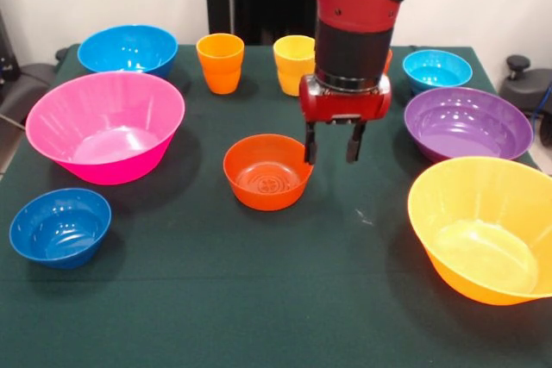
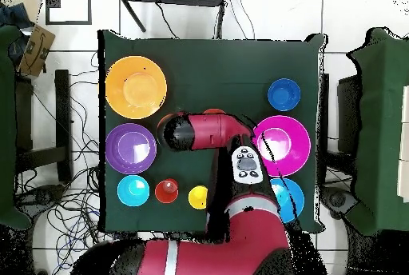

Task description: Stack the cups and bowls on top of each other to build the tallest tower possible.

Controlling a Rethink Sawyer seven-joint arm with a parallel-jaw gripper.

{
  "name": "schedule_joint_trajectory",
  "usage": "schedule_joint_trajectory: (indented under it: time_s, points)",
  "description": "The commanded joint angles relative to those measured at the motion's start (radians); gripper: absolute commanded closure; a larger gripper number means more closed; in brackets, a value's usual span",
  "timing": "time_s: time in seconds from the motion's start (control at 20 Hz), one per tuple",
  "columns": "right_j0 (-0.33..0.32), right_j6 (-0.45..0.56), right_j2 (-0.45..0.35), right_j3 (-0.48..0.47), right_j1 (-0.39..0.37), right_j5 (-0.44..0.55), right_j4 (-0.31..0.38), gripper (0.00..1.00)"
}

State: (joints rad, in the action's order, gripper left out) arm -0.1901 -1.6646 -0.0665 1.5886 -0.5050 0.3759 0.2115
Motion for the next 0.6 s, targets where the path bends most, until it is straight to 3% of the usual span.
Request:
schedule_joint_trajectory:
  time_s: [0.05,0.6]
  points:
    - [0.008,-0.168,-0.084,0.141,-0.061,-0.035,-0.038,0.00]
    - [0.031,-0.253,-0.051,0.420,-0.230,-0.127,-0.058,0.00]
